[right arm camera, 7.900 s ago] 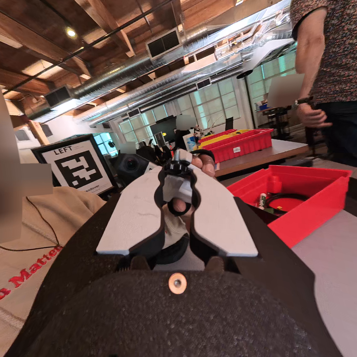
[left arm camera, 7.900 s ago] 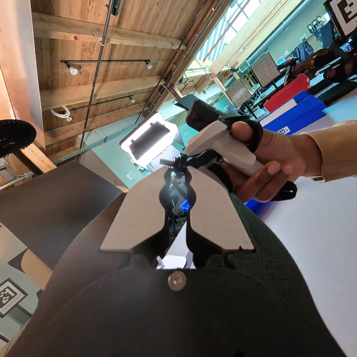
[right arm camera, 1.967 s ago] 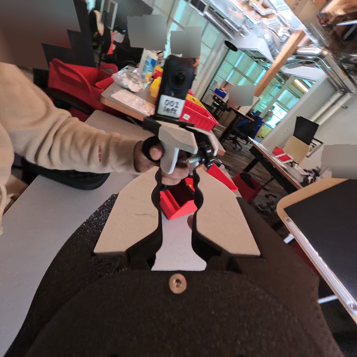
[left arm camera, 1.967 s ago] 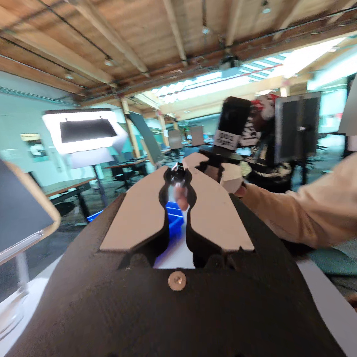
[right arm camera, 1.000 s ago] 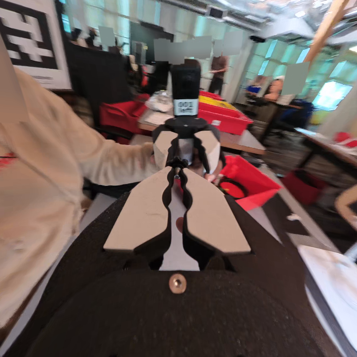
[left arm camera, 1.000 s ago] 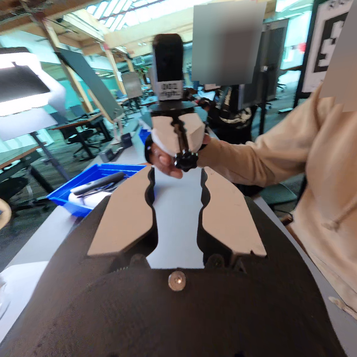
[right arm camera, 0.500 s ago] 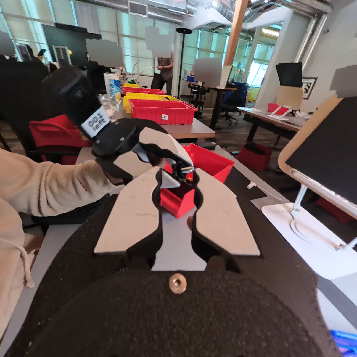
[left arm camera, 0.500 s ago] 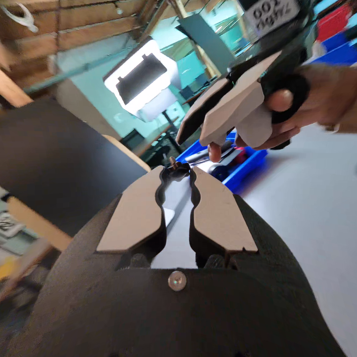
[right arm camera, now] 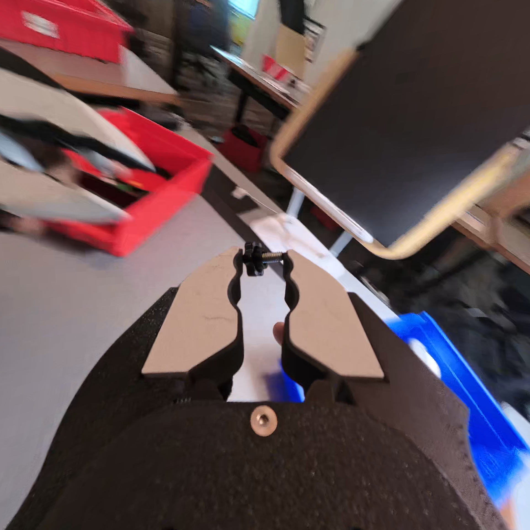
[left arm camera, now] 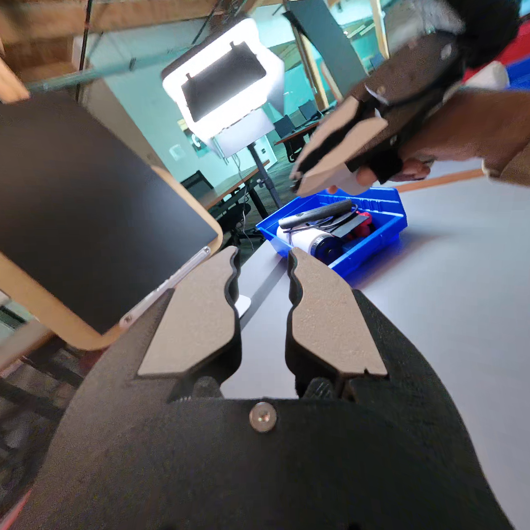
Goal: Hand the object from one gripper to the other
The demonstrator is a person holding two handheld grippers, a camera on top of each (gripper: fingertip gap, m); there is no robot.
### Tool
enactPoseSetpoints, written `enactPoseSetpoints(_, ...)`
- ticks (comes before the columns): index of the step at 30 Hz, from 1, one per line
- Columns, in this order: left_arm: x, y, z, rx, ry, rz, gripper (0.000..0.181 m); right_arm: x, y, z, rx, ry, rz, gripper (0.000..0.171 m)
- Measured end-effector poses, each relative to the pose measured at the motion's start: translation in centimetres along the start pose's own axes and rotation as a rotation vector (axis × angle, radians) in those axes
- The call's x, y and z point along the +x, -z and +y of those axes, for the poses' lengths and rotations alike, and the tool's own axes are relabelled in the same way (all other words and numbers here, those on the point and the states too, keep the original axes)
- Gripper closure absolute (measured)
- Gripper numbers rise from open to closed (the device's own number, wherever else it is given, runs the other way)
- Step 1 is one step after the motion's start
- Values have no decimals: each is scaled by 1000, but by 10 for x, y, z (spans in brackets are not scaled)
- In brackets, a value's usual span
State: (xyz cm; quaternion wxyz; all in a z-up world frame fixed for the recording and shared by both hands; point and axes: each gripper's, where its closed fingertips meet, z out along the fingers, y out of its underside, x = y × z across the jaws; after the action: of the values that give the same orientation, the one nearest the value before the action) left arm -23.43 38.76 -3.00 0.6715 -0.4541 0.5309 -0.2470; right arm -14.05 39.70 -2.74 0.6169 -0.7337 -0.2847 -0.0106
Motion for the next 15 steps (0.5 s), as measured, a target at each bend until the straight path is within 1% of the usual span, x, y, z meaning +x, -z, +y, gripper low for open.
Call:
enactPoseSetpoints(2,-25,6,8,-9,132,-23,149,60,-1,46,-124,-31,189,145)
enactPoseSetpoints(4,-52,16,13,-8,241,-62,150,112,0,101,-264,-72,342,144)
enactPoseSetpoints(7,-85,32,18,6,325,-130,151,154,2,174,-439,-144,440,144)
enactPoseSetpoints(10,-111,46,26,-6,353,-196,151,173,1,209,-513,-174,480,144)
enactPoseSetpoints(12,-125,55,33,-36,358,-239,150,175,4,228,-609,-200,468,144)
enactPoseSetpoints(14,-139,65,43,-85,360,-278,148,178,8,234,-644,-202,491,143)
enactPoseSetpoints(15,-146,70,48,-111,362,-296,147,179,11,232,-646,-200,499,137)
